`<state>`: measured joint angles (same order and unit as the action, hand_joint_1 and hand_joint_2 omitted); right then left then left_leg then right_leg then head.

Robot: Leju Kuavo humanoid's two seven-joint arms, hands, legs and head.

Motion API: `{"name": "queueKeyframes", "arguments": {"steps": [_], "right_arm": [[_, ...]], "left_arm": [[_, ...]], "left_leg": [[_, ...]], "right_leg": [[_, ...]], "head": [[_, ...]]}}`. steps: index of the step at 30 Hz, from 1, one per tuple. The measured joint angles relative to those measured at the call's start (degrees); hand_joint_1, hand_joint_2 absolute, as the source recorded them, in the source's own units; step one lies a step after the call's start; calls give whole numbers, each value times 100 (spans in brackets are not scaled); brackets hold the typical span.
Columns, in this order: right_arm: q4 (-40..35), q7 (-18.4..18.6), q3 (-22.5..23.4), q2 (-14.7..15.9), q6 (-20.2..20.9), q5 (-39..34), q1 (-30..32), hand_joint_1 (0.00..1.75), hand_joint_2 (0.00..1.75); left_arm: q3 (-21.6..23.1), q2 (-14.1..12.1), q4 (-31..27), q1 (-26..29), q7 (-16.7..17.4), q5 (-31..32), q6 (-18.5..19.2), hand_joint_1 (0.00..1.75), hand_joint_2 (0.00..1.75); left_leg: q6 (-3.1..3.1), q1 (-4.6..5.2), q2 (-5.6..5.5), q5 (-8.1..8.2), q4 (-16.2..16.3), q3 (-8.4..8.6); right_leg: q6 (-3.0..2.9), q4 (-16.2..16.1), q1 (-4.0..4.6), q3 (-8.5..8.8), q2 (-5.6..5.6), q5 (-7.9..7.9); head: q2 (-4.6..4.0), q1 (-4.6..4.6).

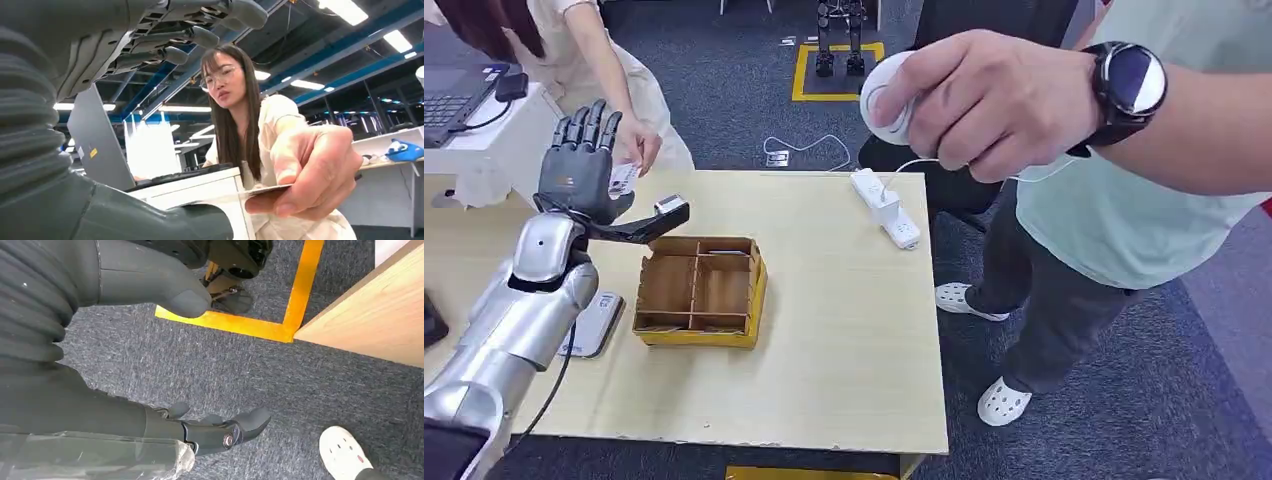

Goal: Pass the card to the sensor for recognition and then transmit it.

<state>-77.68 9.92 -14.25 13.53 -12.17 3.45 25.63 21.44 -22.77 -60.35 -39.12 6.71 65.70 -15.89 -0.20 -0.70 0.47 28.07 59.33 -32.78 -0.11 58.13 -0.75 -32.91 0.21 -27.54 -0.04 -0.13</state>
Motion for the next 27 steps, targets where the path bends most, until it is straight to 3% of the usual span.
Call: {"name": "queueKeyframes", "arguments": {"steps": [27], "right_arm": [[-83, 28, -20, 28, -2, 28, -8, 0, 175]], "left_arm": [[0, 0, 0, 15, 7, -151, 212, 2, 175]], "left_leg": [[0, 0, 0, 0, 0, 0]], "right_leg": [[0, 0, 0, 0, 0, 0]], "head": [[0, 0]]}}
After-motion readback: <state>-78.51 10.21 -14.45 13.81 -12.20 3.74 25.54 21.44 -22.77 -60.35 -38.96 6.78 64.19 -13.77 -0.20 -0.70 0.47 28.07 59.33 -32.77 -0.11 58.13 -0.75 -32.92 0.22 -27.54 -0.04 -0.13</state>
